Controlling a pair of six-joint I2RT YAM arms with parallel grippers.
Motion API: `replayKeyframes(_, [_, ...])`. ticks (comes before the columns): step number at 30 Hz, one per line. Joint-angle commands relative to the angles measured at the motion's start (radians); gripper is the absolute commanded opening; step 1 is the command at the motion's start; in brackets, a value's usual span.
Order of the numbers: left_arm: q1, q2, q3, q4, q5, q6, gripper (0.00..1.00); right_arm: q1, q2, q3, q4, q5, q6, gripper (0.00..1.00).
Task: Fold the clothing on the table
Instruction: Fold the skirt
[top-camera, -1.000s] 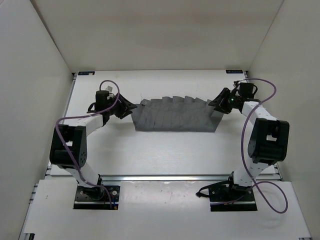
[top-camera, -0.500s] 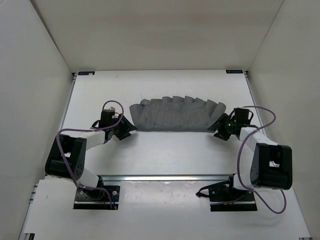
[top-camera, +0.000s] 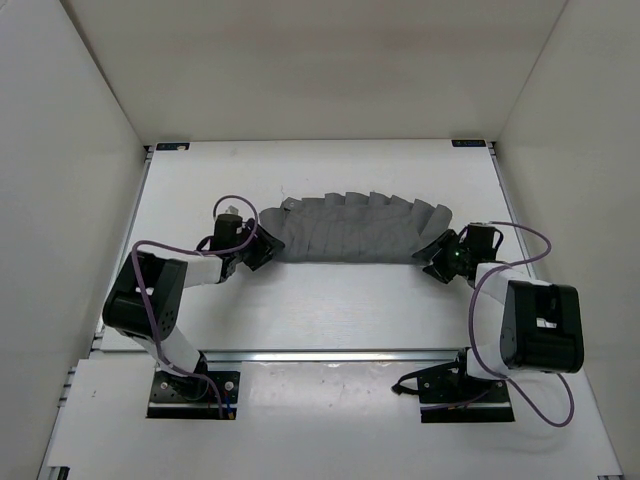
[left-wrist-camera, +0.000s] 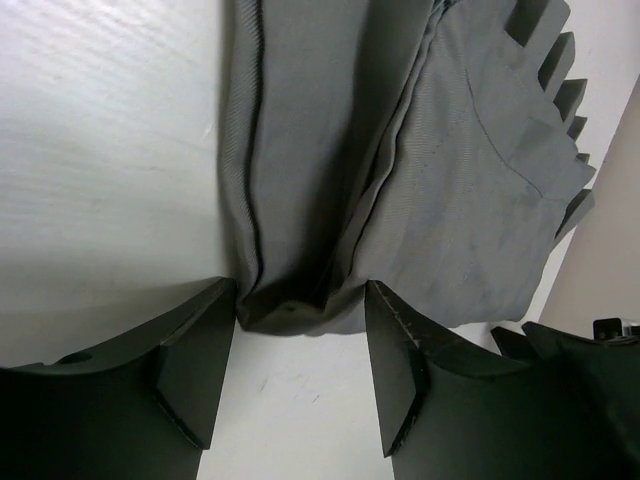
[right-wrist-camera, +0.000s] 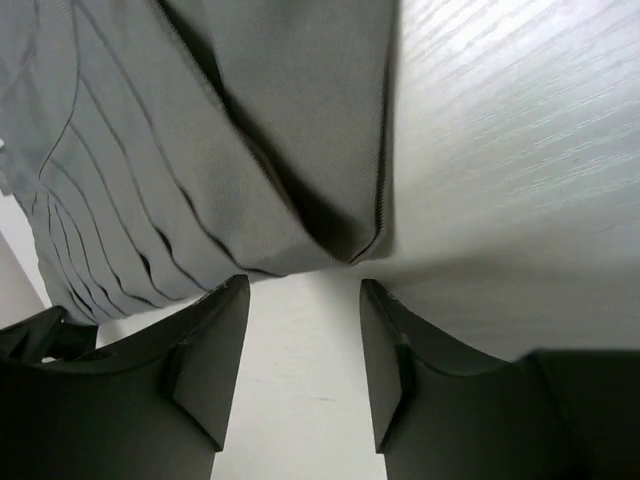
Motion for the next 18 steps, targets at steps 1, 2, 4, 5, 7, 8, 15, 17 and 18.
replayKeyframes(1, [-0.02,0.039,0.023,0.018,-0.034,-0.01,0.65,-0.009,0.043,-0.02,0.09,0.033,0.038,0.44])
replayKeyframes(2, [-0.018,0.043,0.021,0.019,-0.042,-0.009,0.64,-0.006,0.05,-0.017,0.093,0.032,0.039,0.37])
replayKeyframes(4, [-0.012,0.049,0.006,0.051,-0.044,-0.016,0.25,-0.012,0.067,-0.012,0.122,0.029,0.049,0.12])
replayKeyframes(5, [-0.012,0.051,0.001,0.051,-0.033,-0.013,0.15,-0.016,0.07,-0.012,0.126,0.022,0.047,0.06])
replayKeyframes(7, [-0.012,0.042,0.006,0.036,-0.024,0.006,0.0,-0.027,0.07,-0.02,0.151,0.01,0.055,0.0])
replayKeyframes(8, [-0.004,0.036,0.007,0.024,-0.018,0.017,0.0,-0.03,0.064,-0.009,0.15,0.013,0.056,0.0])
replayKeyframes(15, [-0.006,-0.049,-0.057,-0.019,0.044,0.048,0.0,-0.026,-0.05,0.0,0.119,0.042,0.003,0.0])
replayKeyframes(17, [-0.001,-0.065,-0.056,-0.056,0.051,0.071,0.0,-0.02,-0.076,0.017,0.088,0.022,-0.031,0.0])
replayKeyframes(18, [-0.004,-0.078,-0.059,-0.064,0.056,0.074,0.0,-0.014,-0.102,0.017,0.067,0.025,-0.039,0.0])
